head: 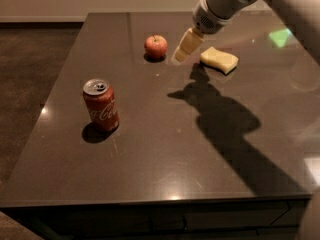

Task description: Pick apple

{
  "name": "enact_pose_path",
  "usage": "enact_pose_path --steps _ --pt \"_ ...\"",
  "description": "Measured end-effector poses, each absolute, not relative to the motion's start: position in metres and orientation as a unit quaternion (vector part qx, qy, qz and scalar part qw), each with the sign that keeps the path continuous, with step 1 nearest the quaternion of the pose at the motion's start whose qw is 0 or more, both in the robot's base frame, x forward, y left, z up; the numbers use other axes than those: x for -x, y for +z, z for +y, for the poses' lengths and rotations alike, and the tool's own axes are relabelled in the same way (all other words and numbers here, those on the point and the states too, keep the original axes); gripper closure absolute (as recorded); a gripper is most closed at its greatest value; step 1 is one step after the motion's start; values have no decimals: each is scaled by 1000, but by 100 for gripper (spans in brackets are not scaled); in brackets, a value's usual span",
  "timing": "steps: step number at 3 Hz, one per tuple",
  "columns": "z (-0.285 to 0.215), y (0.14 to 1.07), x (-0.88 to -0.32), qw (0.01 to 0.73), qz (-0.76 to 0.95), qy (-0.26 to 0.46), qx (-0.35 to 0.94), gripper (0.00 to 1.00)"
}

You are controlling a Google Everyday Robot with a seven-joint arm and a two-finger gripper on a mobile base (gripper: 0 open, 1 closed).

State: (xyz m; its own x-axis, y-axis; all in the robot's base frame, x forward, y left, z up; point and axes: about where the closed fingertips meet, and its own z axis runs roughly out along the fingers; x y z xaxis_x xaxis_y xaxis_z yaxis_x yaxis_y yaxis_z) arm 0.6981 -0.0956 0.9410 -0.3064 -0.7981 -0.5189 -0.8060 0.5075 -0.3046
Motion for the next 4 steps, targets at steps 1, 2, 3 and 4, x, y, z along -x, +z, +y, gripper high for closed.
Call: enact_pose_path --steps 1,2,3,4 --pt "-83 919 -723 324 823 15 466 0" --pt "-73 907 -748 338 832 19 439 0" --pt "-61 895 -769 337 839 27 426 0" --pt "-49 881 -785 328 846 39 418 0"
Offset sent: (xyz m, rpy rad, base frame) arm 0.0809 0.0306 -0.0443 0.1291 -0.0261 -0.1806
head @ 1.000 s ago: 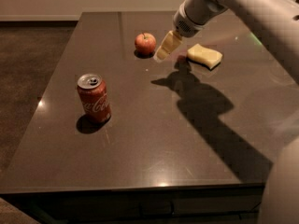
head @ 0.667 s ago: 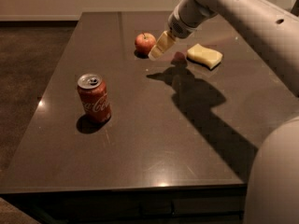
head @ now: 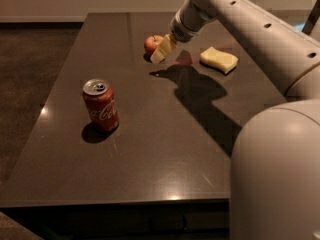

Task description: Pick apple

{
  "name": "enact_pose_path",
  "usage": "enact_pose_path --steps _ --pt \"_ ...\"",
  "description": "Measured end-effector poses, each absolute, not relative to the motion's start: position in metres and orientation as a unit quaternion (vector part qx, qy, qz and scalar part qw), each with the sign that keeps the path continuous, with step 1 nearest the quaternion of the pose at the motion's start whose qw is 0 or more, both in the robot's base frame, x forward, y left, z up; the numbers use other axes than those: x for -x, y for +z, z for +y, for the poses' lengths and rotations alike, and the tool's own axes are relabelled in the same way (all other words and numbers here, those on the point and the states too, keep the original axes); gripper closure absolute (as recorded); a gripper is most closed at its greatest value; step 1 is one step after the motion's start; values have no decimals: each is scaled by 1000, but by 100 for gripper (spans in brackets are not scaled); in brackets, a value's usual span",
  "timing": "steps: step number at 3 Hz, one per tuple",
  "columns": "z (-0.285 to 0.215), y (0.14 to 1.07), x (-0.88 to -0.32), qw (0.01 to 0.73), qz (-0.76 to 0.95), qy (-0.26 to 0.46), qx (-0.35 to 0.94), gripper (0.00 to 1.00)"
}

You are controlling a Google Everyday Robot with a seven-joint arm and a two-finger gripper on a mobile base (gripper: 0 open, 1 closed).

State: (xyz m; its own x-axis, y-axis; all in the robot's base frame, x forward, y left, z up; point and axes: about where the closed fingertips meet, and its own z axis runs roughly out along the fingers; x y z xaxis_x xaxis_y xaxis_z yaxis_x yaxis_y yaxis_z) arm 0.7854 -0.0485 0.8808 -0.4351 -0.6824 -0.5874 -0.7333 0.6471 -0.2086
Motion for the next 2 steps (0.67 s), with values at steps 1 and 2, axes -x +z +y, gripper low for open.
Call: enact_pose_path --steps 1,2 --pt "-37 871 -797 321 848 50 418 0" --pt "-28 864 -805 315 849 58 421 0"
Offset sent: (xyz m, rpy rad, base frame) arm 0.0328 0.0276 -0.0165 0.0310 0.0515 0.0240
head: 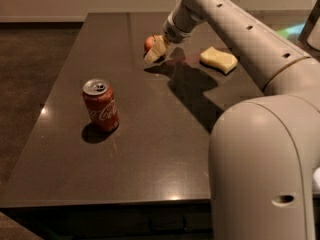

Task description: Pick apple

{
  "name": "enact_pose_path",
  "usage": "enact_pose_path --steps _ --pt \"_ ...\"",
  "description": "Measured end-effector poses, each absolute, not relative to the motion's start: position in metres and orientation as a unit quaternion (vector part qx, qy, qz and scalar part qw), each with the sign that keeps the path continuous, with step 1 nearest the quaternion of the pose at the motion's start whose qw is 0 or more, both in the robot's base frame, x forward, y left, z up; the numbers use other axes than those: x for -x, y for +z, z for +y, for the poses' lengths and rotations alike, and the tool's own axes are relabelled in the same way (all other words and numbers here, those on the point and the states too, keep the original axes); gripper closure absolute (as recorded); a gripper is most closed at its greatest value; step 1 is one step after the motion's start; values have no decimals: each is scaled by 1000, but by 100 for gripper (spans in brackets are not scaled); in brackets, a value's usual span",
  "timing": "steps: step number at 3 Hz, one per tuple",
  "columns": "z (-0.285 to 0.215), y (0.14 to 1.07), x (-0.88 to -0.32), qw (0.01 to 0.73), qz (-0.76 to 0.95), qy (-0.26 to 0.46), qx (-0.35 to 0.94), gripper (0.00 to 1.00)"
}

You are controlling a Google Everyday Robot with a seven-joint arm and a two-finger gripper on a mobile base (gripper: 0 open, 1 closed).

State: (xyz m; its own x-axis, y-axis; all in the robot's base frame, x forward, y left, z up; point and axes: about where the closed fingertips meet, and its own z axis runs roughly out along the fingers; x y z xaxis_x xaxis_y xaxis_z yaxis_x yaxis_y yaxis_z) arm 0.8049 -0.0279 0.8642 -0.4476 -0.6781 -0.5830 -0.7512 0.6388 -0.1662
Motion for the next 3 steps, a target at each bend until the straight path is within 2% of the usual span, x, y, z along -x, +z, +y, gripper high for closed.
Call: enact_pose_path --steps 1,2,3 --pt "-20 860 -812 310 849 65 424 0" --pt "-10 857 -815 306 845 72 433 16" --pt "-2 857 -816 305 840 81 441 41"
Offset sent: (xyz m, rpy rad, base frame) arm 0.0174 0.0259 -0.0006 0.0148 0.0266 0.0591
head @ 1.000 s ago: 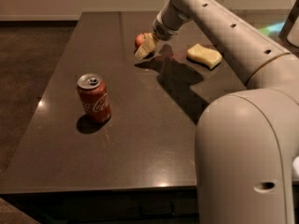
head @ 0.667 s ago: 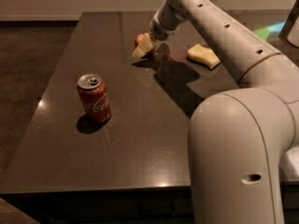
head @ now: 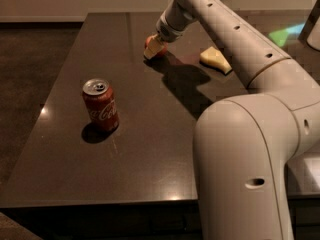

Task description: Pick apple

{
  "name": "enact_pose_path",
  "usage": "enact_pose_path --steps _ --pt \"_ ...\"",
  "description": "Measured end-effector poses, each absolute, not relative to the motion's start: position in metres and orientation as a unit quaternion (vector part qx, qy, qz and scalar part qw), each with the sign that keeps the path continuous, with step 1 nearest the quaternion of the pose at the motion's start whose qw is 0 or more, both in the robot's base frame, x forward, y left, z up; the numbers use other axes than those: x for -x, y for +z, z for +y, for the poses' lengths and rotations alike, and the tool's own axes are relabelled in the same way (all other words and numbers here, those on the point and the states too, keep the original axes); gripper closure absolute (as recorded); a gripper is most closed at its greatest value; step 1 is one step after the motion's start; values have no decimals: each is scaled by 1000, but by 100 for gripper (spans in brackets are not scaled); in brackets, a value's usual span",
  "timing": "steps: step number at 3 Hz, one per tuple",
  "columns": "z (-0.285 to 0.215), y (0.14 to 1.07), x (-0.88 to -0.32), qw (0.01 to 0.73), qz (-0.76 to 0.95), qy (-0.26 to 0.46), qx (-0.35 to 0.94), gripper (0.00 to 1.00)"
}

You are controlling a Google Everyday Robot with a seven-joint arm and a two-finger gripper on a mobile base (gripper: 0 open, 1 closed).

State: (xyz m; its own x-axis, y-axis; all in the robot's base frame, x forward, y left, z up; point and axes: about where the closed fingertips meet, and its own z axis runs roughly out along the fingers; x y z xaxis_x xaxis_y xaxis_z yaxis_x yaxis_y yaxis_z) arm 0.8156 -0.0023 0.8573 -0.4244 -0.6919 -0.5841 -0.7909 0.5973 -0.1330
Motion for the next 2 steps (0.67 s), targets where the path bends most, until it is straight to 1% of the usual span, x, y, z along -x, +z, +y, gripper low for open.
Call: enact_pose_path --steps 1,2 --pt "-1 865 -809 308 832 88 452 63" --pt "-4 885 -792 319 816 96 473 87"
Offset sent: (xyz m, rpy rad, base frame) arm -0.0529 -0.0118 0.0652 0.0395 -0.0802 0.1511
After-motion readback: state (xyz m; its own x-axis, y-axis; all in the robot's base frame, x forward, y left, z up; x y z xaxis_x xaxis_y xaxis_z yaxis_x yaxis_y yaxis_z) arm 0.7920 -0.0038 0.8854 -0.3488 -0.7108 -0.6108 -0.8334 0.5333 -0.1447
